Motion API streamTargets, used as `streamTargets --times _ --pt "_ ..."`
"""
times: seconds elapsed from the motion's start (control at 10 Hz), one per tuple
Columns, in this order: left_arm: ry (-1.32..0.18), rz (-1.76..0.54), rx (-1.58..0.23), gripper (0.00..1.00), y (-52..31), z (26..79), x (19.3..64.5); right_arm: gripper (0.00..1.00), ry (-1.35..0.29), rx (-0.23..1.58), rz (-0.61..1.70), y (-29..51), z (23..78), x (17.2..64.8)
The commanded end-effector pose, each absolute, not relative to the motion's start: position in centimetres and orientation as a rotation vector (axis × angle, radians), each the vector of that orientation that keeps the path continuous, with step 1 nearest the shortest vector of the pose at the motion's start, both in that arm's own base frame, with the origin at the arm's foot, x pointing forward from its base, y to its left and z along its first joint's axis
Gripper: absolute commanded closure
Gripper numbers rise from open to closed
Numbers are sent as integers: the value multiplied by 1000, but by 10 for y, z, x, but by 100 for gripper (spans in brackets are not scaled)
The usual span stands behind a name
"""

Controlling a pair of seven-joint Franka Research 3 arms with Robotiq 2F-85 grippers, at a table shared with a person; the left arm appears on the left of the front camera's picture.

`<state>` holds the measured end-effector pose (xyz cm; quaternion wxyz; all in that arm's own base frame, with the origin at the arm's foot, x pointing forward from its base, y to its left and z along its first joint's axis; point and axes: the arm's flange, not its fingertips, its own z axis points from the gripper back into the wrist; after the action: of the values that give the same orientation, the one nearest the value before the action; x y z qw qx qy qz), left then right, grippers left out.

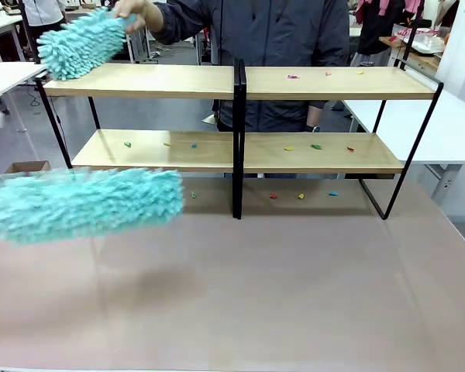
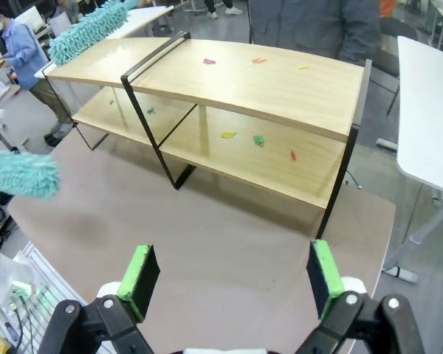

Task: Clean the shelves.
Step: Clean a randomly selected level of the Shelf with the Duster.

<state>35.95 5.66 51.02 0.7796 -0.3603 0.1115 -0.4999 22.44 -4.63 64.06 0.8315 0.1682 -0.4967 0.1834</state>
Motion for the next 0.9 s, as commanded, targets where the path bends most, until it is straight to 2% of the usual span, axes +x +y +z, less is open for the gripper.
streamTargets --times 0.0,0.2,0.3,0.4,0.8 --pt "80 -835 -829 88 5 507 390 0 -1054 356 388 -47 641 225" --pt "-28 -762 -902 88 -11 507 394 0 -1054 356 388 -47 641 225" --pt "67 -896 -1068 88 10 519 386 0 -1054 356 388 -47 641 225" --pt "63 -787 -874 88 -8 504 410 0 -1054 356 388 -47 641 225" --pt "45 -731 -908 88 -17 504 406 0 -1054 356 388 -47 641 225"
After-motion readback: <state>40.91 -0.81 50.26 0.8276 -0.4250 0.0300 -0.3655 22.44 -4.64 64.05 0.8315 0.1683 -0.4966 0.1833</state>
